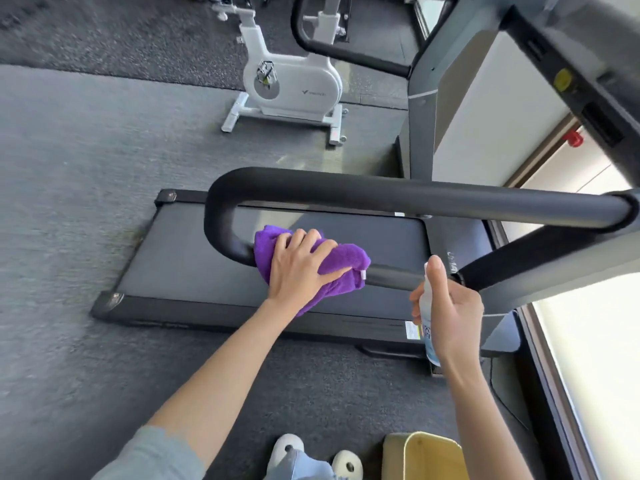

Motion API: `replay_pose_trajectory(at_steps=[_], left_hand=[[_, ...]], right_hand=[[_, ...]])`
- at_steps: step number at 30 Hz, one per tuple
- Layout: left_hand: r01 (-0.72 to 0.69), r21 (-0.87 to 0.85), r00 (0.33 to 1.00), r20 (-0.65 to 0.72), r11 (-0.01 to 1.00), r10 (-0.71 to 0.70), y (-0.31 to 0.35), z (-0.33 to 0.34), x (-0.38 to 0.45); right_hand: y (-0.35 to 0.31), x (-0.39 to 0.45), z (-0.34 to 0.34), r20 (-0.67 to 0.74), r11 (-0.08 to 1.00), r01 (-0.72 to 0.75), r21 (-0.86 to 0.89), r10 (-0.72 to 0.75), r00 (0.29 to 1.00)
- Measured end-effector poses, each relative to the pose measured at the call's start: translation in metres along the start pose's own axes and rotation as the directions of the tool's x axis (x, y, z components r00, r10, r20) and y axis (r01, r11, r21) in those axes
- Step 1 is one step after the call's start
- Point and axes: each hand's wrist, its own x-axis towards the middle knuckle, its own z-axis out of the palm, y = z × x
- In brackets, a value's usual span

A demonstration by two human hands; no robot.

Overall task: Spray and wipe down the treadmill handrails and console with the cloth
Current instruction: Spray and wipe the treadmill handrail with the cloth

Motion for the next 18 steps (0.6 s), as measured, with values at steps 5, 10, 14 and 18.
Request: replay_pose_trajectory(at_steps=[5,10,14,18], left_hand=[[0.270,-0.083,0.911,-0.302,0.959,-0.282,-0.025,-0.037,-0.031],[0.449,-0.299,0.658,-0.527,0.842,-0.538,-0.033,-0.072,-0.043],[0.493,-0.395,0.516,-0.584,0.775,-0.626,-0.039,-0.082,-0.024],[0.542,-0.467,0.494,-0.496,0.699,-0.715,-0.039,-0.066,0.003]], right_hand=[[0.000,0.000,-0.003,0.002,0.999,0.049,0.009,-0.049,0.999],[-0.001,-0.003,0.007,0.044,0.998,0.058,0.006,-0.059,0.997],[-0.003,-0.006,0.016,0.093,0.995,0.097,-0.027,-0.094,0.991],[-0.001,-0.009,0.022,0.122,0.995,0.089,-0.039,-0.084,0.989]])
